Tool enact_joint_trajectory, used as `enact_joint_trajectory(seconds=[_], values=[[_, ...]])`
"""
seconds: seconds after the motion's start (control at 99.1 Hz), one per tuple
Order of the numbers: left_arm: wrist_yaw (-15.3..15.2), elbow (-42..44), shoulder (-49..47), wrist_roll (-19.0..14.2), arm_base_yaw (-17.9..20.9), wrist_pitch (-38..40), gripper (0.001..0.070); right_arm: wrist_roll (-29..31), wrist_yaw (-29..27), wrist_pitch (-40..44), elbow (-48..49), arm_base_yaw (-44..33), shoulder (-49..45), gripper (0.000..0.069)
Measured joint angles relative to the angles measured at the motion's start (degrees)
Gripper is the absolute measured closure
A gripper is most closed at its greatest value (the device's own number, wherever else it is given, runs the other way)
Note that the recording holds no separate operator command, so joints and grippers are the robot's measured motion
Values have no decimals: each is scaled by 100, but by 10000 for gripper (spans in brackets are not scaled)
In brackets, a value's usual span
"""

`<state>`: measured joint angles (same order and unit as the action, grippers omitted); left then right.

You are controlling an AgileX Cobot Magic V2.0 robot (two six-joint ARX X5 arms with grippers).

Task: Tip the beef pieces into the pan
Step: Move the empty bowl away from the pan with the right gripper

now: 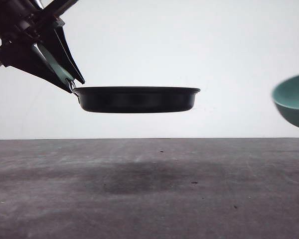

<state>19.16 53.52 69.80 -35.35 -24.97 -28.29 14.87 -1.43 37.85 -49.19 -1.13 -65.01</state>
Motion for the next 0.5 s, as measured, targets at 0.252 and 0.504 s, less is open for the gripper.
enact_joint_trajectory(seconds=[0.252, 0.504], values=[[15, 0, 2, 17, 0, 4, 651, -7, 87, -358, 669, -595, -13, 672], [13, 0, 2, 20, 0, 4, 651, -22, 341, -385, 841, -734, -535, 672]])
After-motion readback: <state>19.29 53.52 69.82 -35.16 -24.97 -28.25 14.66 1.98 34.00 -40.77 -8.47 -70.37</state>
